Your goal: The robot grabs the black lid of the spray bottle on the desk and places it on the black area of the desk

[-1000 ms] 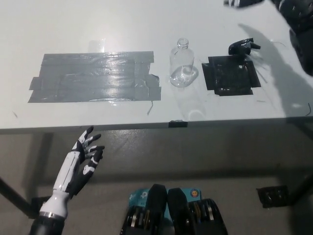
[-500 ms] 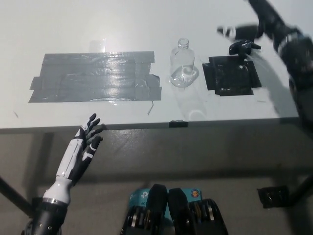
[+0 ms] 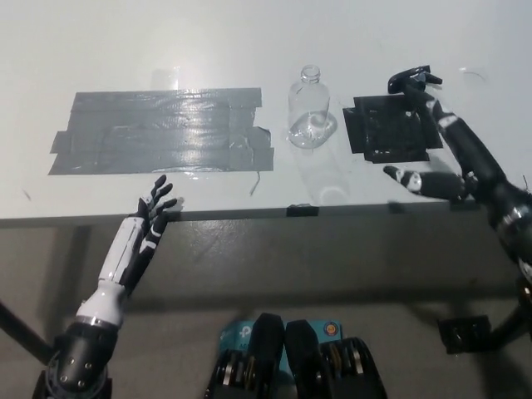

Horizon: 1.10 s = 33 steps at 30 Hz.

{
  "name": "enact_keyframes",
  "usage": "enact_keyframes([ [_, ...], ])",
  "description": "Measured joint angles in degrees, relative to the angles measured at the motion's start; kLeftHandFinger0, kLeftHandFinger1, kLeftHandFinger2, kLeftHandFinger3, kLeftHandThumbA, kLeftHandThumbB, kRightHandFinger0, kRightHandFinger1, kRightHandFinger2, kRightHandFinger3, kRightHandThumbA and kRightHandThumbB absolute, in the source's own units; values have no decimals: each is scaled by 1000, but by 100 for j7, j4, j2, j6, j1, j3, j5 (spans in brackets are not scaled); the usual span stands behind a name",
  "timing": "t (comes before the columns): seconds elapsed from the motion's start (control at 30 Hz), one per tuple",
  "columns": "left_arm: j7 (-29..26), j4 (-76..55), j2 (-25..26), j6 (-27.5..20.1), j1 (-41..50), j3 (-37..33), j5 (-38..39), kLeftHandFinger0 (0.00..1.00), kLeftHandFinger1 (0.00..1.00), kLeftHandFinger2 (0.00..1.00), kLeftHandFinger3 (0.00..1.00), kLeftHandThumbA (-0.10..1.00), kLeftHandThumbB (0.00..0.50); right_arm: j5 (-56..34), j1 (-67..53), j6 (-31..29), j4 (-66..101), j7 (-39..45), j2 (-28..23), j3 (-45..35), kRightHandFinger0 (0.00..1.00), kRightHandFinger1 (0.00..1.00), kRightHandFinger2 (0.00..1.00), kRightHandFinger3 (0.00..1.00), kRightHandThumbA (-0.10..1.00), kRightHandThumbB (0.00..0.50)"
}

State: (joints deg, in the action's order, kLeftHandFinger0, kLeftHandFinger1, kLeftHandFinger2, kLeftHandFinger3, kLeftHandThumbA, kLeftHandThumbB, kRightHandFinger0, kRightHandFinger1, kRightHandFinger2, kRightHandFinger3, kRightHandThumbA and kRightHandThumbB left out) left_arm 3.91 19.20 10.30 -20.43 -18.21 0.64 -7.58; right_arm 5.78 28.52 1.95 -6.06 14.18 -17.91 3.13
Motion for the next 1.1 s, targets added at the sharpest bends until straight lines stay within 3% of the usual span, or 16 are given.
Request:
enact_keyframes([
  [0.17, -39, 53, 3, -13, -140, 35, -4, 958, 1000, 1000, 1000, 1000, 132, -554, -365, 85, 899, 214, -5, -180, 1000, 1000, 1000, 1000, 815, 356],
  [0.37, -98, 53, 7, -61, -63, 73, -16, 1000, 1000, 1000, 1000, 1000, 176, -992, -544, 97, 1223, 459, -5, -171, 1000, 1000, 1000, 1000, 806, 350],
  [0.4, -97, 39, 10, -71, -13, 88, -9, 1000, 1000, 1000, 1000, 1000, 171, -1014, -565, 86, 1169, 483, 11, -151, 1000, 1000, 1000, 1000, 789, 322],
  [0.43, -96, 26, 11, -77, 32, 93, -6, 1000, 1000, 1000, 1000, 1000, 168, -1027, -597, 83, 1120, 496, 27, -131, 1000, 1000, 1000, 1000, 805, 367],
  [0.77, -89, -17, 20, -225, 697, 89, 20, 1000, 1000, 1000, 1000, 994, 177, -1155, -1208, 33, 186, 581, 409, -61, 1000, 1000, 1000, 1000, 751, 345],
  [1.1, -86, -128, 22, -267, 1023, 90, 59, 1000, 1000, 1000, 1000, 987, 189, -1120, -1426, -35, -129, 619, 485, 119, 1000, 1000, 1000, 1000, 763, 396],
])
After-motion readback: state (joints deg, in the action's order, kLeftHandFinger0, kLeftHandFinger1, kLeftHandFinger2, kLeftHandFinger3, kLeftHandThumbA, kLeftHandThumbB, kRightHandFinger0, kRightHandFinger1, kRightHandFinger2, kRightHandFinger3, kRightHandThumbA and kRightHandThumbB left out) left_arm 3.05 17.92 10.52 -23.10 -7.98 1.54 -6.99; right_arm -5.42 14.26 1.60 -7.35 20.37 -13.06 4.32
